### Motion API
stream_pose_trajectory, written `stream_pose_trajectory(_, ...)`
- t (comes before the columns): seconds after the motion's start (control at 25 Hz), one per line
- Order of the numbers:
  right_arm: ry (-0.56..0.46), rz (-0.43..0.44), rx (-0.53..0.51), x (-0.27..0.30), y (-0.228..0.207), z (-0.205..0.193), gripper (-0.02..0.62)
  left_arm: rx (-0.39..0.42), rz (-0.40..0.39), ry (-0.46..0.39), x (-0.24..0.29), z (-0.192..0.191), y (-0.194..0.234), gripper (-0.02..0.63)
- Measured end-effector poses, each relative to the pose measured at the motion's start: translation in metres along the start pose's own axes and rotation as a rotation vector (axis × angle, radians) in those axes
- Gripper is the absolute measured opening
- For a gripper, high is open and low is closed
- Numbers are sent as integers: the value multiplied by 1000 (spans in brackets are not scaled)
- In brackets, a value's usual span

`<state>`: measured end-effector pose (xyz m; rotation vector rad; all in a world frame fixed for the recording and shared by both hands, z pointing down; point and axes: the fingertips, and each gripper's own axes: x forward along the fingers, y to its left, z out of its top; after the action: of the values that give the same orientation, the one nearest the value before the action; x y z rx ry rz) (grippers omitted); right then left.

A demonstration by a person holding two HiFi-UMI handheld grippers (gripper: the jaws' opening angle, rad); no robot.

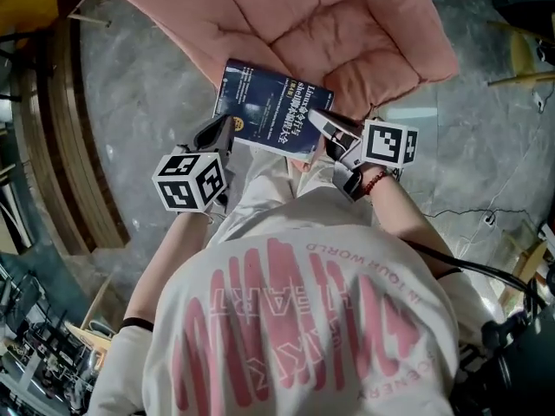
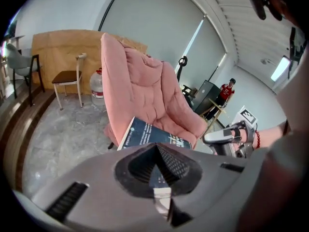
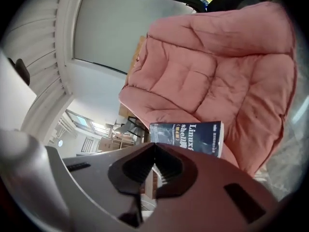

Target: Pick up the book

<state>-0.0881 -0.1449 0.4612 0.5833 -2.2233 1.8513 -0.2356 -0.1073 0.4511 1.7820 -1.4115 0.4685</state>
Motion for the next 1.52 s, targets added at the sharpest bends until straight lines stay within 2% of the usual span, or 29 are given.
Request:
stream_pose_trajectory(0.2, -14, -54, -19, 8, -12, -10, 8, 49, 8, 42, 15, 1, 19, 8)
stream_pose_trajectory(0.48, 53, -80, -54, 16, -15, -31, 11, 40, -7, 43, 21, 5, 32, 9)
stream_pose_trajectory(0.52, 55, -92, -65, 15, -17, -31, 20, 41, 1, 44, 21, 5, 36, 80)
stream_pose_trajectory(0.56, 57, -109, -77, 14, -20, -30, 66, 38, 10, 48, 21, 5, 40, 94)
stream_pose_trajectory(0.64, 55, -132, -98, 10, -27, -28, 207, 33, 22, 61, 22, 5, 50, 149)
stream_pose_trajectory(0.68, 49, -140, -109, 8, -30, -25, 253, 31, 23, 72, 23, 5, 58, 184)
stream_pose_trajectory(0.72, 41, -149, -120, 5, -34, -22, 266, 29, 18, 86, 24, 4, 65, 225)
stream_pose_trajectory(0.88, 56, -202, -100, -9, -65, -15, 291, -39, -84, 212, 34, -6, 93, 313)
stream_pose_trajectory(1.0, 112, -232, -85, -11, -92, -13, 348, -144, -189, 327, 43, -18, 109, 316)
stream_pose_trajectory(1.16, 225, -186, -41, 2, -112, -22, 361, -318, -299, 410, 50, -30, 116, 324)
stream_pose_trajectory(1.24, 244, -160, -24, 6, -112, -25, 360, -375, -366, 429, 50, -31, 106, 324)
stream_pose_trajectory(1.32, 263, -158, -36, 10, -112, -25, 360, -389, -442, 444, 51, -29, 92, 324)
stream_pose_trajectory(1.44, 308, -159, -86, 18, -111, -28, 360, -394, -436, 518, 50, -40, 89, 324)
stream_pose_trajectory(1.52, 331, -141, -71, 23, -109, -31, 360, -362, -456, 566, 50, -49, 82, 324)
